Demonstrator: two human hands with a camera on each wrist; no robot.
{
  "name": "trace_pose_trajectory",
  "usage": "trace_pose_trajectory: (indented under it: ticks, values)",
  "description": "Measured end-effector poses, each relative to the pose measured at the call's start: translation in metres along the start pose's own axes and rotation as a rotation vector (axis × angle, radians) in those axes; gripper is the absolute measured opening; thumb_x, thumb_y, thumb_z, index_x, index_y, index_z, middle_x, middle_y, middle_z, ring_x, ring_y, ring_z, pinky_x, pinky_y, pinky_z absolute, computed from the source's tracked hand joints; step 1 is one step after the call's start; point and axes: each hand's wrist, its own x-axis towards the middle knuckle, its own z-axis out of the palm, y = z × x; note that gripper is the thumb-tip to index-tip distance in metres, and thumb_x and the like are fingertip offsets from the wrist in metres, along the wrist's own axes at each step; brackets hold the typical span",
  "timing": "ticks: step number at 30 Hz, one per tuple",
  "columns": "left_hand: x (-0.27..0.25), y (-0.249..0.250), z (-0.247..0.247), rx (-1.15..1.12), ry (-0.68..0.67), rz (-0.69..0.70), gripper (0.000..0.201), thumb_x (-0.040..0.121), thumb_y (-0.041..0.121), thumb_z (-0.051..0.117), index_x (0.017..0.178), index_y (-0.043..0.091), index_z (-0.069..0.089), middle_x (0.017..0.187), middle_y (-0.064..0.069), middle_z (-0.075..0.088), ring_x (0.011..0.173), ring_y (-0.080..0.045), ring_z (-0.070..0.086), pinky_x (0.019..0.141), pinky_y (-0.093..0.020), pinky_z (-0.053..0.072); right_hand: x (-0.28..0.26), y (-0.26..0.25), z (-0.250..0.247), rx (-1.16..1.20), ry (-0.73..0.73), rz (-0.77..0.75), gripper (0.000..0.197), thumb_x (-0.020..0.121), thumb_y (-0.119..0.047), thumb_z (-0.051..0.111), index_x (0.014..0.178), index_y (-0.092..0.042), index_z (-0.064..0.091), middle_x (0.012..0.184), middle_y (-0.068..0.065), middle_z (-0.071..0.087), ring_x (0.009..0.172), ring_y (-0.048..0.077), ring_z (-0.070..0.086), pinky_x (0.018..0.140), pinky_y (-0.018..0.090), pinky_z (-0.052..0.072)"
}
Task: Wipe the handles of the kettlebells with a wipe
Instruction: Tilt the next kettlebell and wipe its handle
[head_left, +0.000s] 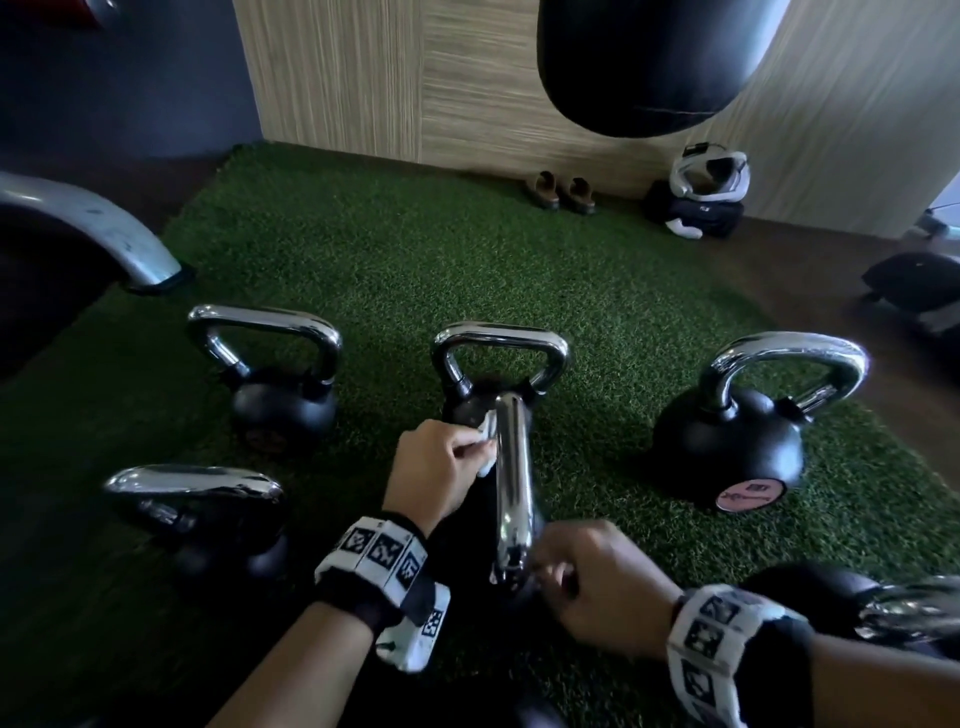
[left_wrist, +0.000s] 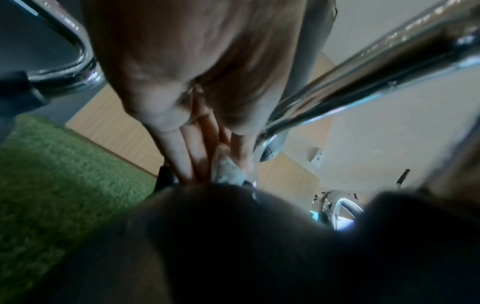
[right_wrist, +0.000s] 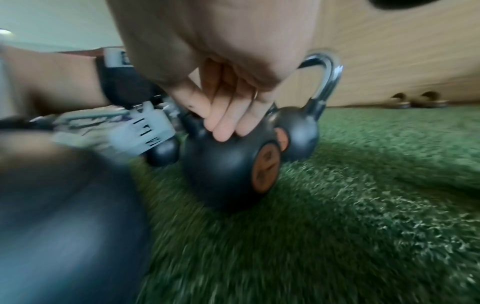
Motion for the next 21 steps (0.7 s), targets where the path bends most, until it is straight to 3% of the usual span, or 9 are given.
trace_pose_trajectory:
  ticks: [2,3,5,7,9,11,14,18,21]
  values:
    - [0.004,0.000,-0.009,0.034,-0.137,-0.017,0.027,0.096,0.030,0.067,0.072,0.019,0.074,0.059,0.008,0.066,0.057,0.002,0.060,0.055,-0.013,0.036,0.017,0.011,-0.009,0.003,0.101,0.011,0.020,0.083,-0.031,0.060,0.100,-0.038,0.068,0.093,-0.022,0.062,0.083,-0.003,0.062,0.076,0.022,0.052]
    - [0.005,0.000,-0.015,0.040,-0.204,-0.019,0.025,0.097,0.029,0.065,0.075,0.021,0.075,0.059,0.012,0.065,0.059,0.009,0.059,0.057,-0.011,0.037,0.025,0.019,-0.010,0.021,0.146,0.046,0.027,0.080,-0.042,0.064,0.107,-0.041,0.066,0.099,-0.020,0.061,0.089,-0.004,0.061,0.081,0.023,0.051]
    - [0.005,0.002,-0.021,0.056,-0.270,0.000,0.019,0.098,0.029,0.065,0.087,0.021,0.079,0.066,0.015,0.070,0.068,0.013,0.062,0.060,-0.008,0.039,0.041,0.032,-0.011,0.040,0.111,0.170,0.076,0.066,-0.075,0.061,0.133,-0.039,0.057,0.127,-0.009,0.061,0.115,0.007,0.059,0.101,0.032,0.049]
    - [0.006,0.003,-0.022,0.038,-0.273,-0.013,0.016,0.096,0.028,0.068,0.090,0.020,0.081,0.075,0.012,0.076,0.077,0.008,0.068,0.062,-0.009,0.042,0.053,0.038,-0.002,0.086,-0.054,0.269,0.116,0.051,-0.091,0.061,0.150,-0.032,0.043,0.146,-0.003,0.055,0.133,0.015,0.053,0.113,0.040,0.043]
    - [0.006,0.007,-0.019,0.017,-0.255,-0.056,0.017,0.093,0.024,0.070,0.082,0.018,0.080,0.071,0.013,0.075,0.073,0.010,0.067,0.060,-0.007,0.040,0.059,0.046,0.014,0.217,-0.117,0.301,0.111,0.061,-0.079,0.074,0.153,-0.027,0.039,0.147,0.000,0.055,0.134,0.018,0.054,0.114,0.041,0.043]
    - [0.006,0.011,-0.015,0.038,-0.214,-0.077,0.021,0.092,0.023,0.070,0.075,0.012,0.075,0.065,0.007,0.072,0.067,0.001,0.068,0.058,-0.016,0.043,0.058,0.051,0.026,0.361,-0.073,0.345,0.110,0.062,-0.066,0.079,0.155,-0.028,0.034,0.145,-0.001,0.057,0.131,0.016,0.056,0.114,0.039,0.044]
    - [0.004,0.014,-0.011,0.072,-0.151,-0.073,0.024,0.091,0.023,0.067,0.075,0.005,0.069,0.063,-0.006,0.066,0.060,-0.014,0.062,0.055,-0.027,0.039,0.054,0.058,0.039,0.572,0.032,0.356,0.120,0.047,-0.070,0.081,0.152,-0.032,0.037,0.135,-0.004,0.063,0.120,0.009,0.063,0.108,0.033,0.050]
    - [0.003,0.019,-0.016,-0.085,-0.027,-0.059,0.025,0.098,0.034,0.067,0.087,0.016,0.079,0.064,0.004,0.070,0.059,0.007,0.058,0.054,-0.016,0.040,0.056,0.073,0.062,0.798,0.106,0.362,0.111,0.041,-0.075,0.091,0.140,-0.053,0.045,0.138,-0.002,0.062,0.125,0.017,0.063,0.112,0.046,0.048]
    - [0.010,0.017,-0.017,-0.154,-0.044,-0.045,0.033,0.098,0.042,0.065,0.090,0.012,0.076,0.074,-0.002,0.076,0.073,-0.010,0.073,0.067,-0.022,0.054,0.058,0.076,0.067,0.868,0.140,0.355,0.100,0.040,-0.071,0.094,0.129,-0.060,0.050,0.143,0.002,0.057,0.129,0.020,0.059,0.115,0.047,0.045]
